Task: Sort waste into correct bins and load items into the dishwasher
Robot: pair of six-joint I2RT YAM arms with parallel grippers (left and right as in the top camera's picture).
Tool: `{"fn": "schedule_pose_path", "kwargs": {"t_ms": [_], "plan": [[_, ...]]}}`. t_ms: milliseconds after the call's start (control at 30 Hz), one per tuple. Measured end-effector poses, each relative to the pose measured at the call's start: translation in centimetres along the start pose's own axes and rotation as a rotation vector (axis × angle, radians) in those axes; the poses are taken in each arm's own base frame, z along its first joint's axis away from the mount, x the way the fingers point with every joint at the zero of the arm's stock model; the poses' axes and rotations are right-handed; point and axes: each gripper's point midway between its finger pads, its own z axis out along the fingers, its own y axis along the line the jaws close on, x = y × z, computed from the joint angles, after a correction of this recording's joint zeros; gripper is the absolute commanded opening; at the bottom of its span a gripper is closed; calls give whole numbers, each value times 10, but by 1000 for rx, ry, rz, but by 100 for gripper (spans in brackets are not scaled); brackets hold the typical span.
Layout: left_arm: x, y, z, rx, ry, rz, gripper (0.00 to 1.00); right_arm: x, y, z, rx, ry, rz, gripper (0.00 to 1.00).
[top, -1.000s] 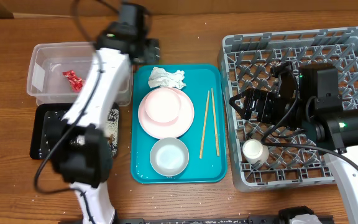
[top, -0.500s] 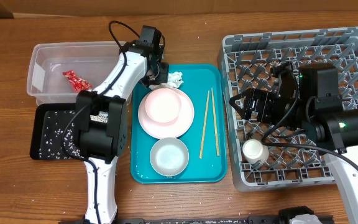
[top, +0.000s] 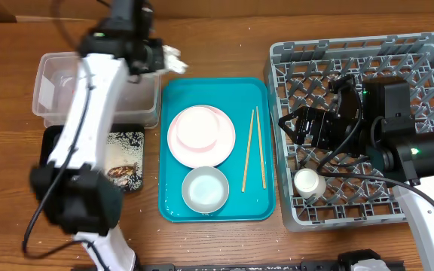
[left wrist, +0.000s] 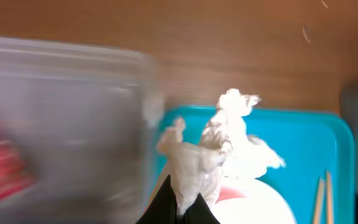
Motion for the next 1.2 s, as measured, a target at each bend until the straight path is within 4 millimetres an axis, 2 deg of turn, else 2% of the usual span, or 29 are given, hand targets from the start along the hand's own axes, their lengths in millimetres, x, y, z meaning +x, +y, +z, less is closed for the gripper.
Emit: {"fn": "schedule_pose_path", "kwargs": {"t_ms": [33,67,100,133,167,200,233,367,500,567,600,633,833,933,1200], "plan": [[-4,13,-9,-37,-18,-15,4,0,0,0,0,0,0,100],[-6,24,-14,-69,-28,-29,9,0,0,0,0,0,0,100],[-6,34,-15,-102,-30,-43,29,0,0,0,0,0,0,100],[-5,40,-14,-124,-25,-47,58,0,0,0,0,0,0,100],[-3,45,-11,-143,-14,-57,81,0,0,0,0,0,0,100],[0,50,-6,-160,2,-63,89,0,0,0,0,0,0,100],[5,53,0,-176,21,-64,92,0,0,0,0,0,1,100],[20,57,8,-197,94,-61,93,0,0,0,0,0,0,100],[20,43,-13,-122,125,-50,91,0,0,0,2,-1,0,100],[17,29,-35,-45,127,-38,92,0,-1,0,7,-2,0,100],[20,19,-52,12,136,-26,93,0,-2,0,11,-3,1,100],[22,15,-59,32,136,-22,93,-1,-3,0,15,-4,2,100],[55,-17,-137,184,155,59,93,-1,-9,0,48,-10,4,100],[72,-29,-164,209,150,126,100,-2,-12,0,69,-17,5,100],[112,-54,-225,153,58,301,100,-4,-16,-1,90,-25,4,100]]}}
